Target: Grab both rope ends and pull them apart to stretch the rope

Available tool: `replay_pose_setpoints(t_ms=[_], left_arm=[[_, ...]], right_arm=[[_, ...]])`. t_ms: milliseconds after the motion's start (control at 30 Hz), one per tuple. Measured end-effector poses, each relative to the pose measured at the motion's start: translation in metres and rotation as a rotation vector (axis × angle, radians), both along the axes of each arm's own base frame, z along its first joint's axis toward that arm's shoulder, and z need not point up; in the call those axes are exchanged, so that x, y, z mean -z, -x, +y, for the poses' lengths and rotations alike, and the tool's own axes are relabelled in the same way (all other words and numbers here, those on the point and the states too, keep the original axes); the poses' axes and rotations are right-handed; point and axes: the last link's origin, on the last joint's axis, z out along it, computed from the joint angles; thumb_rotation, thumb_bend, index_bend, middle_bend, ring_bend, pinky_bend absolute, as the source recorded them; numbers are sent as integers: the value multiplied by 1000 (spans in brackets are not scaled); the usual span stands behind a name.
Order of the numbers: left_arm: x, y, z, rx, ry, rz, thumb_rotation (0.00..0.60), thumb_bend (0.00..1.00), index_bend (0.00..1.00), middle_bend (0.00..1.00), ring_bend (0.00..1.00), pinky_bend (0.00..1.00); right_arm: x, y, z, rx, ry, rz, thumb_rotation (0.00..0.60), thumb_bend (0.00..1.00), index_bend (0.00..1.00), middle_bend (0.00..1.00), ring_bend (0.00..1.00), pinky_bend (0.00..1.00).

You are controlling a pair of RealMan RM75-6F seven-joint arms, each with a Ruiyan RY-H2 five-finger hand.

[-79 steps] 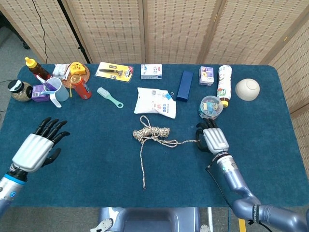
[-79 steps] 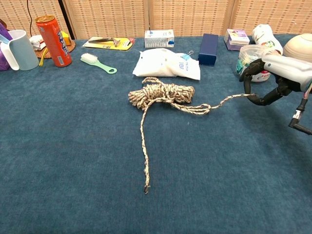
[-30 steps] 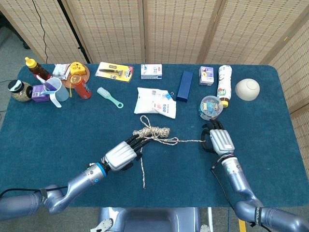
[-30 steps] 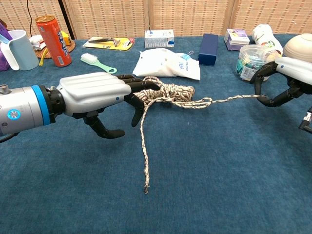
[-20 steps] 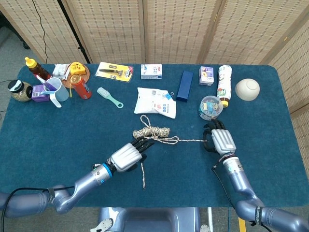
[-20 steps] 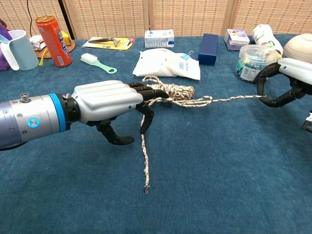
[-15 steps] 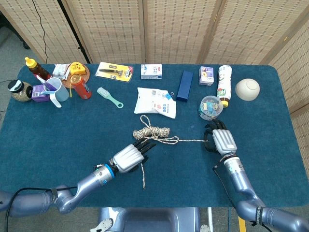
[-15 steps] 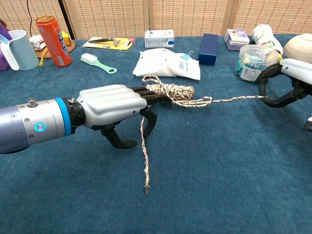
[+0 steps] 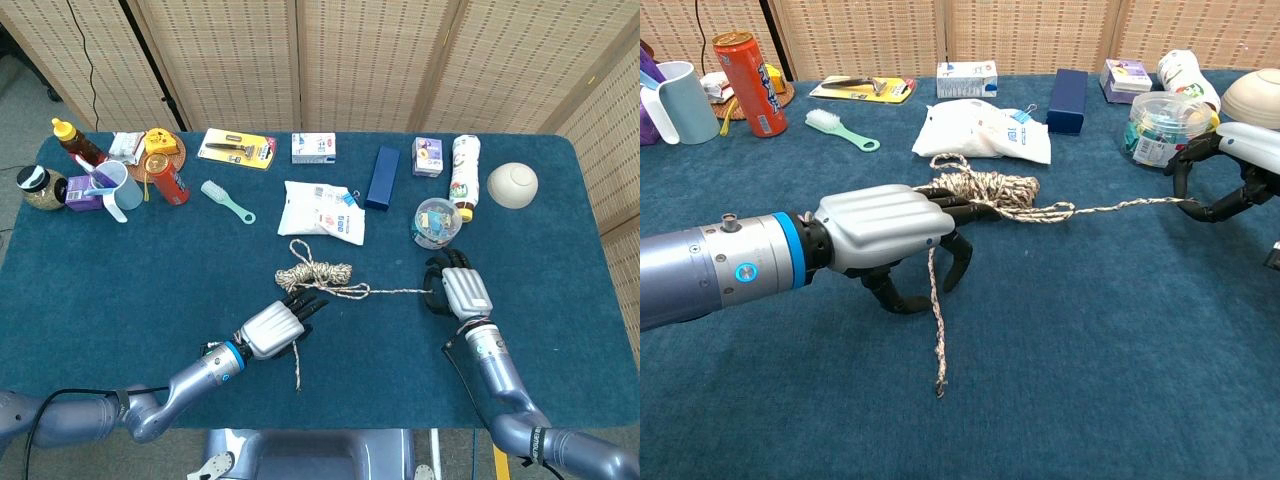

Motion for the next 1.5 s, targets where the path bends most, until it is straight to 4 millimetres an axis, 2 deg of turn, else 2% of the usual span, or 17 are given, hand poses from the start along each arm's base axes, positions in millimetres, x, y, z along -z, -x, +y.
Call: replay_pose_setpoints(t_ms=[767,1500], left_arm=[[8,1,1,-18,-5,9,600,407,531,0,0,0],[14,3,0,-26,-7,11,600,463,598,35,0,0]], right_arm=[[-1,3,-1,4,0,1,600,556,617,267,16,0],[0,7,-1,16,-1,3,600,556,622,271,21,0]])
